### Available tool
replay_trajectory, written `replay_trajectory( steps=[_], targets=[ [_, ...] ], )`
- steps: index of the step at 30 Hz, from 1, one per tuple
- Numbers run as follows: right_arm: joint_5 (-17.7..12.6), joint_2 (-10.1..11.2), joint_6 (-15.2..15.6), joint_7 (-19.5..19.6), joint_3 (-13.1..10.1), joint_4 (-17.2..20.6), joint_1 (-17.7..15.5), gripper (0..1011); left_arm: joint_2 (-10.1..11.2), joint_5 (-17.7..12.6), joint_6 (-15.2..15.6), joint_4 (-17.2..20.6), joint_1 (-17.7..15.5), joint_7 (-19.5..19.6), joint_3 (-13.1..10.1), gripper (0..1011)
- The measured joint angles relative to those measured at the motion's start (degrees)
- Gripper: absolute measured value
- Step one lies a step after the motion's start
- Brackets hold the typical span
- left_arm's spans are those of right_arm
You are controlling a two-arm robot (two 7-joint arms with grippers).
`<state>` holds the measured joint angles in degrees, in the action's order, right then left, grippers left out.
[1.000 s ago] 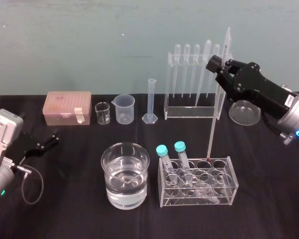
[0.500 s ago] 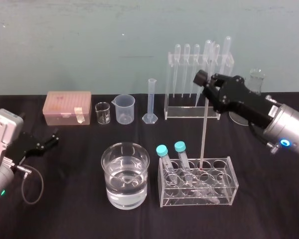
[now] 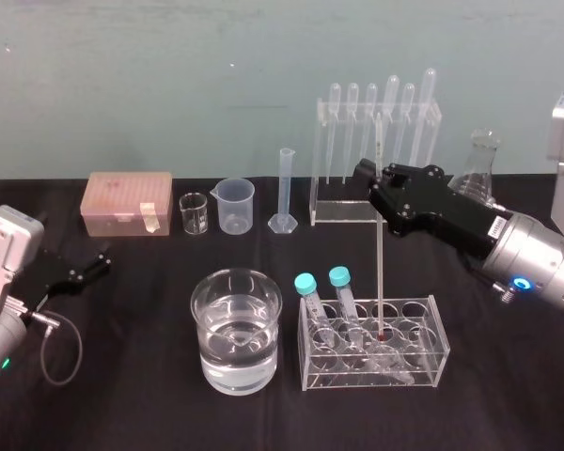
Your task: Hold the thermometer with one hand and immerse one end into the beaker, then reinsert it into the test tube rack.
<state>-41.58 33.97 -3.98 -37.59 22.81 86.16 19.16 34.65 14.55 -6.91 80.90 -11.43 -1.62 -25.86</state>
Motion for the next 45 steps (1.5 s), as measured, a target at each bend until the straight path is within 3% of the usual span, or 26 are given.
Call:
replay_trajectory(
  steps=[25, 36, 40, 44, 45],
  targets=[
    [1.2, -0.3, 0.9, 0.1, 0.5, -0.8, -0.2, 72, 0.0, 0.0, 0.0, 0.0, 0.0, 0.0, 0.0, 1008],
    [1.1, -0.2, 0.9, 0.1, 0.5, -0.8, -0.2, 390, 0.0, 0.0, 0.0, 0.0, 0.0, 0.0, 0.0, 1008],
    [1.1, -0.2, 0.9, 0.1, 0.5, -0.8, -0.2, 560, 0.0, 0.0, 0.0, 0.0, 0.0, 0.0, 0.0, 1008],
    [1.1, -0.2, 0.9, 0.1, 0.5, -0.8, -0.2, 639, 0.0, 0.0, 0.0, 0.0, 0.0, 0.0, 0.0, 1008],
    [1.1, -0.2, 0.9, 0.1, 0.5, -0.8, -0.2, 704, 0.0, 0.0, 0.0, 0.0, 0.0, 0.0, 0.0, 1008]
  ],
)
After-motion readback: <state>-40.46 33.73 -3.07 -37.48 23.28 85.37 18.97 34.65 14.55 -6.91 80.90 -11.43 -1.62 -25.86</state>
